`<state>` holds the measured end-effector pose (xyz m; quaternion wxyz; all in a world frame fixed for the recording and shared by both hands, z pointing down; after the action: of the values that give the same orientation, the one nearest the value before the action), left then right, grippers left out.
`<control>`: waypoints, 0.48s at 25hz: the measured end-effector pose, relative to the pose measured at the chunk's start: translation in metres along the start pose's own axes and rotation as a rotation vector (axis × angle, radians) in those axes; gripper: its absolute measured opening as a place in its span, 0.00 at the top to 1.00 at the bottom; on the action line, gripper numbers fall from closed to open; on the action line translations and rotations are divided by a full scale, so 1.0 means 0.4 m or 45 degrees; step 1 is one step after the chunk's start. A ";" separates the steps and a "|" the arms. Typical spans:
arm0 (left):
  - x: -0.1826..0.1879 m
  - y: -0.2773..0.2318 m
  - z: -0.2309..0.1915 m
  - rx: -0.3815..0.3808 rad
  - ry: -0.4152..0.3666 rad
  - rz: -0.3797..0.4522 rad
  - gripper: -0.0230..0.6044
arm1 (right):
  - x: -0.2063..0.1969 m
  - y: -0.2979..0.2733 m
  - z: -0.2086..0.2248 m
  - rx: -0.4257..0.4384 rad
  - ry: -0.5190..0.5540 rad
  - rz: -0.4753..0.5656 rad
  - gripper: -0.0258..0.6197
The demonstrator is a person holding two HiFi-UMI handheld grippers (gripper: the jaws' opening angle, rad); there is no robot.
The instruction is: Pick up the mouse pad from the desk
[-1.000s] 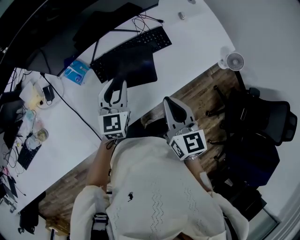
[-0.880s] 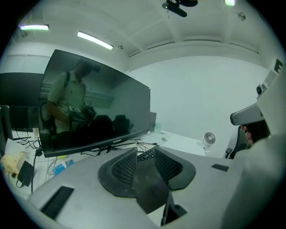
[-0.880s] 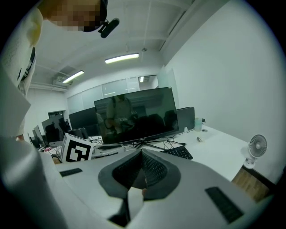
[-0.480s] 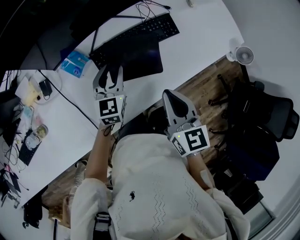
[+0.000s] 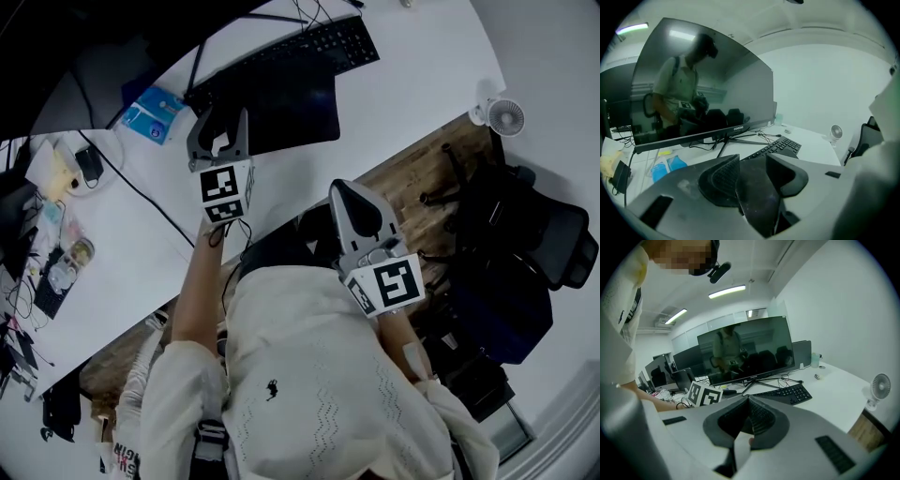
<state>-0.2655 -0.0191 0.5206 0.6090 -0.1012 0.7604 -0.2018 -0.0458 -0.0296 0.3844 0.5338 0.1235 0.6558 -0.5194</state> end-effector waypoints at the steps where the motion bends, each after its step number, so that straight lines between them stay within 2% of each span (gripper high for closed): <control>1: -0.005 -0.008 -0.006 0.004 0.002 -0.007 0.68 | -0.002 -0.004 0.001 0.001 -0.002 -0.006 0.96; 12: -0.071 -0.102 -0.055 0.033 0.056 -0.106 0.64 | -0.019 -0.037 0.023 0.000 -0.015 -0.066 0.96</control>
<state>-0.2840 -0.0405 0.5671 0.5845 -0.1206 0.7660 -0.2390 -0.0480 -0.0401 0.3999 0.5240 0.1034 0.6557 -0.5336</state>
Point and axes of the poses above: the fingertips, and each gripper's own axes: y backward along the fingers, z to its right, x out of its top, the point moved 5 cm from there along y, backward along the fingers, and after that the axes turned 8 degrees about -x, right-handed, at the moved point
